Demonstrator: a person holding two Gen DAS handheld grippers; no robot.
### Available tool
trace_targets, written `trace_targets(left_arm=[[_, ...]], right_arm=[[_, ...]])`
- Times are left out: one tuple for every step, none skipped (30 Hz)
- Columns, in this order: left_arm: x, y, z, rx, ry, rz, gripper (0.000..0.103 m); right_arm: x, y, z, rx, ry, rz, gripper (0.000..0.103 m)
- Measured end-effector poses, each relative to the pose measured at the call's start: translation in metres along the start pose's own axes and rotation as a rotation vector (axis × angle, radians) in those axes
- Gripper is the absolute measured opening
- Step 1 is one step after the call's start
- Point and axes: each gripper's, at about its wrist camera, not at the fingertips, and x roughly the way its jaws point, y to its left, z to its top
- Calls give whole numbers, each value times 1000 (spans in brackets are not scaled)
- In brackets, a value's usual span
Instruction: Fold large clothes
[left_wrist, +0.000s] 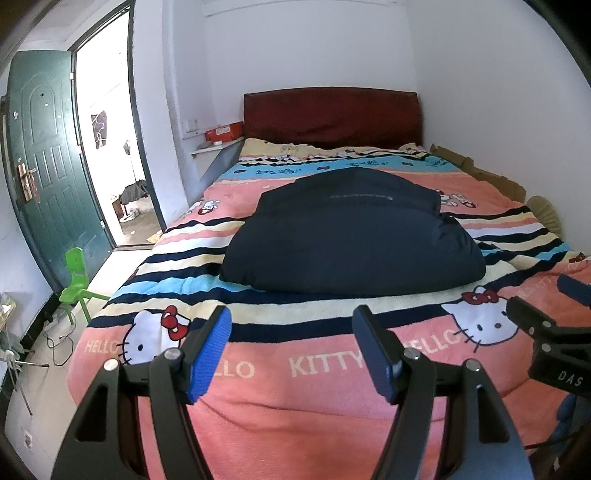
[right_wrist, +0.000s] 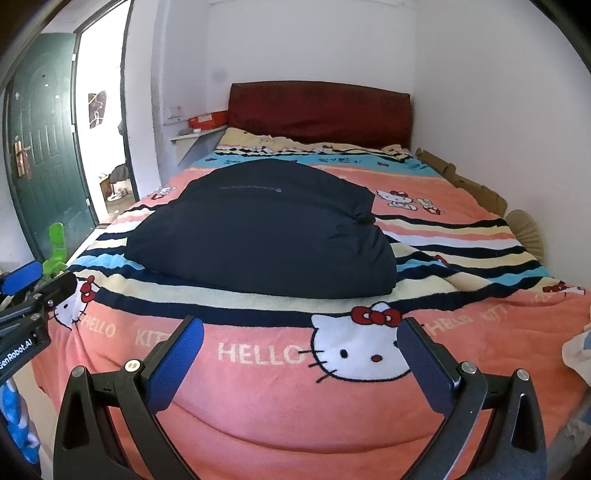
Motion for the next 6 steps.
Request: trace_targets(left_arm=[[0,0,0,-1,0,-1,66],[0,0,0,-1,0,-2,66],[0,0,0,0,-2,-2,66],[-1,-1,0,5,-5,2,66],[-2,-1,0,9,-8,3,66],[-3,-2,0,17,-13,2,66]], right_arm=[[0,-1,0,2,3,-3,102],[1,-2,-1,4,6,-5,102],[1,-2,-1,5,8,-8,102],[1,-3,-2,6,10,-10,102],[1,-4,-2,8,12,-12,102],[2,-4,-3,9,14,-13,102]])
